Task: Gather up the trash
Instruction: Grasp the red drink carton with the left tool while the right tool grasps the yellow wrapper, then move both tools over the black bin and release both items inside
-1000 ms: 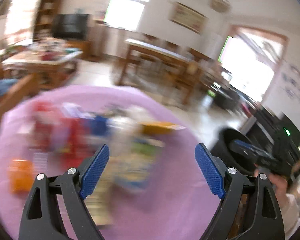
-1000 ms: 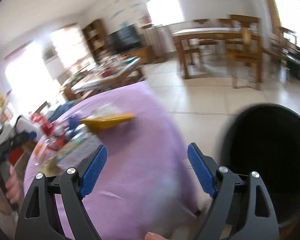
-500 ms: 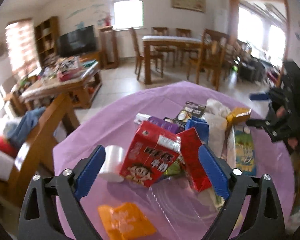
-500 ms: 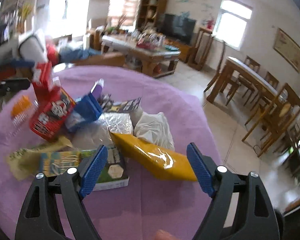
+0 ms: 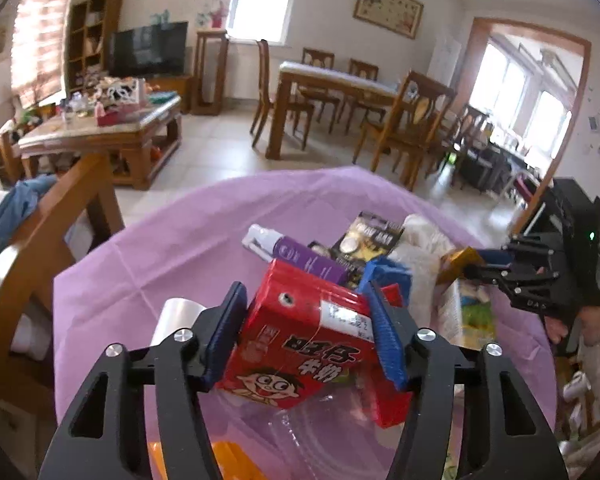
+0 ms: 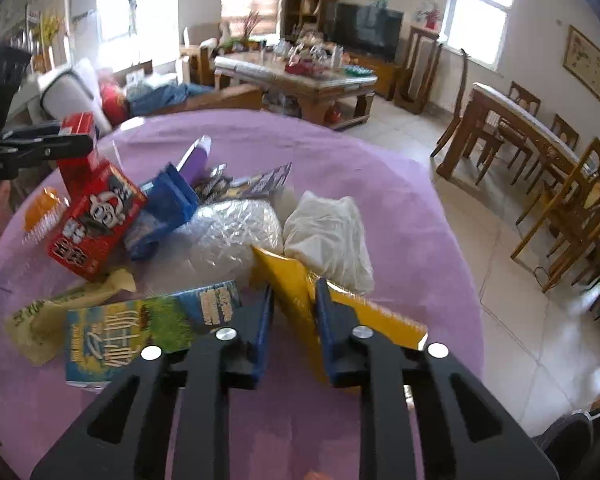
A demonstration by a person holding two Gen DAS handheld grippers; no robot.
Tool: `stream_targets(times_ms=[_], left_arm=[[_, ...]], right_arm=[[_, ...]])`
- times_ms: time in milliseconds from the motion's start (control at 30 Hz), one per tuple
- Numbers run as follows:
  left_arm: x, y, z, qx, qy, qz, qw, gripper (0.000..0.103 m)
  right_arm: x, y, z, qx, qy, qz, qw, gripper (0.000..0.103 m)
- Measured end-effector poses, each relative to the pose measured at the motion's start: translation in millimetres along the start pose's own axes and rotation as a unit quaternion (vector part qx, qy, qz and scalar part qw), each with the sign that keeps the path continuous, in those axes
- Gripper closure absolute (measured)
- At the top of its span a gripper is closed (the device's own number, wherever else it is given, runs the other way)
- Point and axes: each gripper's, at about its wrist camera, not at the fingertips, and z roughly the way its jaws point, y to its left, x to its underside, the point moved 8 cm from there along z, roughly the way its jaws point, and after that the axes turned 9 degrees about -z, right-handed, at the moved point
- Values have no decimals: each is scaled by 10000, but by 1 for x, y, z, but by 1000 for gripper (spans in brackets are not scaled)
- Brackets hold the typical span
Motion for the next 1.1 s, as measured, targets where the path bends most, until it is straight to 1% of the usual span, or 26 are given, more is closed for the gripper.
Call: stream_targets(times_ms=[100,167,233,267,367,433,467,533,567,633,667,733,767,800,833,867,933,1000,1100], left_arm=[[-7,-5,-20,74,-257,-151,9995,47],[-13,-12,-36,142,-460,-201,9986,47],[-19,-19,-50,270,-583,-252,9976,48],[-22,-20,-54,315,-608,-262,9973,48],[-26,-40,-66,539,-671,-297,9958,48],[-26,-61,-69,739,-647,-261,9948,48],[-26,-77,-68,892,-604,-236,9939,48],[-24,-100,-63,1071,-519,-205,9927,48],[-22,-112,-59,1174,-461,-192,9918,48],[-15,-152,-45,1508,-255,-142,9881,48],[-12,-162,-41,1577,-200,-116,9872,48],[-3,-201,-24,1819,-33,-19,9833,48],[4,-227,-14,2020,94,15,9793,48],[10,-244,-5,2157,189,29,9763,48],[16,-262,2,2304,288,42,9727,48],[24,-287,13,2511,428,45,9670,48],[38,-321,29,2752,615,62,9594,48],[54,-360,48,3038,831,56,9491,48],[78,-410,78,3290,1205,63,9366,48]], right_arm=[[-5,-4,-14,-166,-279,398,9987,87],[-6,-8,-29,-348,-498,700,9957,88],[-4,-11,-44,-526,-695,934,9918,88],[-2,-14,-55,-631,-805,1082,9889,88],[6,-25,-79,-900,-1055,1462,9795,88],[12,-30,-93,-977,-1183,1683,9737,88],[18,-39,-103,-1035,-1282,1851,9688,88],[27,-46,-117,-1024,-1400,2055,9632,88],[35,-54,-128,-960,-1499,2176,9597,88],[48,-68,-142,-826,-1625,2312,9557,88],[57,-80,-154,-715,-1719,2448,9515,88],[73,-96,-169,-515,-1840,2619,9460,88],[85,-107,-180,-283,-1908,2726,9426,88],[97,-119,-191,-78,-1967,2825,9389,88],[104,-125,-197,18,-2006,2896,9359,88],[119,-139,-208,176,-2067,3067,9289,88],[138,-154,-220,393,-2108,3248,9212,88],[161,-169,-230,645,-2099,3416,9138,88],[195,-185,-234,872,-2046,3694,9023,88]])
